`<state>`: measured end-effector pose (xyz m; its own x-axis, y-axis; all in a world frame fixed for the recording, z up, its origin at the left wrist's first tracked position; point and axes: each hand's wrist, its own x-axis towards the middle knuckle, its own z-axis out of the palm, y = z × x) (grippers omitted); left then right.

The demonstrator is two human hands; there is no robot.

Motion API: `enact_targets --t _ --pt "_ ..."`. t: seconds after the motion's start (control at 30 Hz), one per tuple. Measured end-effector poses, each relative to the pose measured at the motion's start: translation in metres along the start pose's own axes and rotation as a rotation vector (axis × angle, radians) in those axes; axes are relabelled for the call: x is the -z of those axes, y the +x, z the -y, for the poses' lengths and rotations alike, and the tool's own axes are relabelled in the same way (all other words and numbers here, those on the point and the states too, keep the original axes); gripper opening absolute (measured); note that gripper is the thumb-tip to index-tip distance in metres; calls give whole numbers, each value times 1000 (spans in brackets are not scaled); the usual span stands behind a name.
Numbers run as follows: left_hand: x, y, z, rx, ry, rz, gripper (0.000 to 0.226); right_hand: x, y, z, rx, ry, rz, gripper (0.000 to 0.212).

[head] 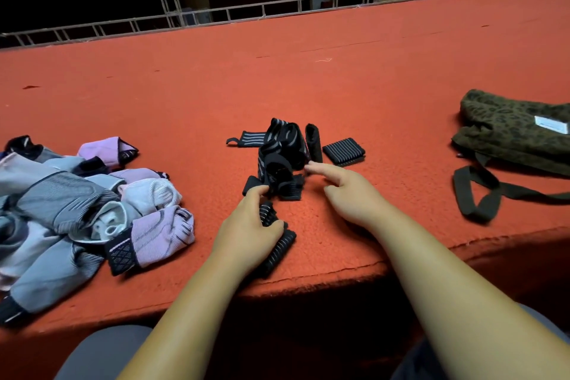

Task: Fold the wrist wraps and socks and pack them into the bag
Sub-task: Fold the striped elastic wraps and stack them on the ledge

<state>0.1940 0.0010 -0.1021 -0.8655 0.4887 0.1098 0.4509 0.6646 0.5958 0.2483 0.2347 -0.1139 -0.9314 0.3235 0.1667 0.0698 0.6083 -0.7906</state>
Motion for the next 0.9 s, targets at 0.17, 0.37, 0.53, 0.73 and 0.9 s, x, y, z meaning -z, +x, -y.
enact_targets --t 0.17,0.37,0.53,0.73,0.9 --pt "1 0 2 12 -60 7 63 -3 -3 5 -58 -29 -10 49" --pt "5 -2 -5 20 -249 -98 47 2 -12 17 -52 -4 -49 27" --pt "14 0 -17 -34 -457 -131 49 2 -29 45 31 265 45 23" --pt "24 1 -25 -14 -680 -153 52 -2 -45 56 79 405 145 11" --pt "31 -2 -25 -40 -818 -152 45 -6 -49 60 109 553 199 11"
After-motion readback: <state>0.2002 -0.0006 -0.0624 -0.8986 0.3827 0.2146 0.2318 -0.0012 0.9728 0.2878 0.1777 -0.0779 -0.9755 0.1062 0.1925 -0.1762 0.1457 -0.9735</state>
